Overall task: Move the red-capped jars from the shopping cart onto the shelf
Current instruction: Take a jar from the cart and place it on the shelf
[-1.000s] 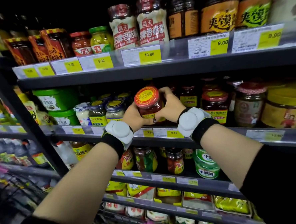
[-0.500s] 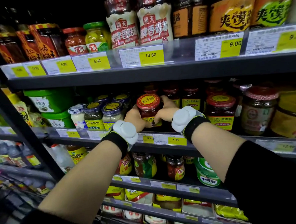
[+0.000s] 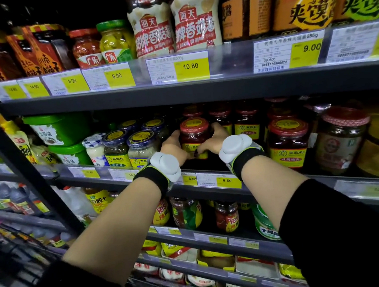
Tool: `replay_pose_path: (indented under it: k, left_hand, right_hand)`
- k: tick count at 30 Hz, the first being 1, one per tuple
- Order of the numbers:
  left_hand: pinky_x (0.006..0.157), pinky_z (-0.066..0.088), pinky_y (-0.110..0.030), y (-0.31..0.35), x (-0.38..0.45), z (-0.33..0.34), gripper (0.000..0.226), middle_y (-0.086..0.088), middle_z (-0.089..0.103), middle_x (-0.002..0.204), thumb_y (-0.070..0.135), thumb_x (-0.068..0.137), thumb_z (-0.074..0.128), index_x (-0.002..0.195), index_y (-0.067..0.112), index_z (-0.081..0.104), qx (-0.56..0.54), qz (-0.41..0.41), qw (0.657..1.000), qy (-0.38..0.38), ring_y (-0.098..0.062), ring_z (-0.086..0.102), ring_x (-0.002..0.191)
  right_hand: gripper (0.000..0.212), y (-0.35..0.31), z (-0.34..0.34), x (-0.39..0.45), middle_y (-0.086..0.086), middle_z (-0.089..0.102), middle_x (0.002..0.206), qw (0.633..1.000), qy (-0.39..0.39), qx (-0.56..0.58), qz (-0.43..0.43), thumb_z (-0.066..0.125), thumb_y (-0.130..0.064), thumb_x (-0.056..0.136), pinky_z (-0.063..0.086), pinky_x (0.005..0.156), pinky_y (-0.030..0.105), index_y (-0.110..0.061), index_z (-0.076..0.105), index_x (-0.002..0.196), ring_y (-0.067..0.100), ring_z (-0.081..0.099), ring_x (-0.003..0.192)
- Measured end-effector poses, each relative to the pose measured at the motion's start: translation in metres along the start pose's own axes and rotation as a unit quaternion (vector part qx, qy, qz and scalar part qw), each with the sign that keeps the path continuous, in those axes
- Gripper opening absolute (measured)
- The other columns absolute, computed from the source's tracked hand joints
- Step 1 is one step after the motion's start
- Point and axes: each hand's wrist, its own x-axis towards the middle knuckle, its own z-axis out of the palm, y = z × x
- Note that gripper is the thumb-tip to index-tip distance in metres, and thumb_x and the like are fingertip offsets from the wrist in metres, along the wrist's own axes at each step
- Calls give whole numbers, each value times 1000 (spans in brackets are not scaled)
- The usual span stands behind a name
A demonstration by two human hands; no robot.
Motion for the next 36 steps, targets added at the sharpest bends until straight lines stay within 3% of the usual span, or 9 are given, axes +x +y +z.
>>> replay_pose_path:
  k: [6,7,9,12,18,21,24,33,36]
  left_hand:
    - [87,48,-32,-2,-4,6,61,-15,65,111,11,73,74,126,8,44,-13,-6,999,40,-30,60,106]
    - [85,47,-31,-1,-4,6,59,-15,64,111,11,74,73,125,7,43,-17,-17,999,46,-30,60,106]
    - [84,47,-33,0,-3,6,53,-17,63,110,10,74,73,118,4,44,-24,-39,997,54,-32,59,106]
    - [75,46,-32,0,-2,6,33,-19,63,102,11,76,70,102,5,50,-1,-43,997,56,-33,60,99]
    - [62,41,-26,-4,-3,8,24,4,49,66,13,75,69,82,14,46,-18,-21,997,65,-21,53,70]
    - [60,50,-29,-4,-1,10,27,0,53,63,15,73,69,67,21,43,-41,-13,997,69,-24,59,63]
    - [49,35,-19,-4,-2,10,33,5,45,57,17,75,68,58,22,40,-20,2,997,76,-10,44,53]
    - [54,38,-18,-4,-5,9,20,9,49,61,16,74,69,83,18,51,-28,4,998,64,-16,52,69]
    - [60,42,-22,-4,-6,10,19,10,49,63,16,75,67,83,19,50,-17,1,997,69,-18,54,72]
  right_hand:
    - [86,5,0,4,13,49,127,999,34,-24,5,81,-11,65,46,93,34,-2,32,135,30,50,120]
    - [73,4,-1,5,11,52,115,999,30,-34,6,82,-13,65,48,86,33,-2,41,125,28,55,110]
    - [31,5,-2,4,2,49,77,998,16,-67,-2,79,-18,71,42,59,25,-9,50,79,17,52,70]
    - [46,8,-2,6,1,40,58,996,-1,-86,-8,76,-21,73,33,55,26,-14,34,55,17,41,56]
    - [39,9,0,6,3,46,55,998,-6,-62,-19,72,-16,74,42,59,32,-14,40,53,23,53,68]
    - [34,11,1,4,6,51,55,1000,0,-5,-26,69,-11,78,46,46,22,-12,44,56,21,53,53]
    - [31,12,3,2,7,54,56,999,0,39,-34,63,-8,83,41,35,14,-12,45,59,16,52,49]
    - [28,13,5,1,3,56,61,997,-41,45,-53,54,-12,91,45,48,22,-14,49,64,15,54,60]
    - [30,14,6,2,2,49,62,997,-42,12,-63,52,-13,94,39,41,15,-17,44,65,15,49,59]
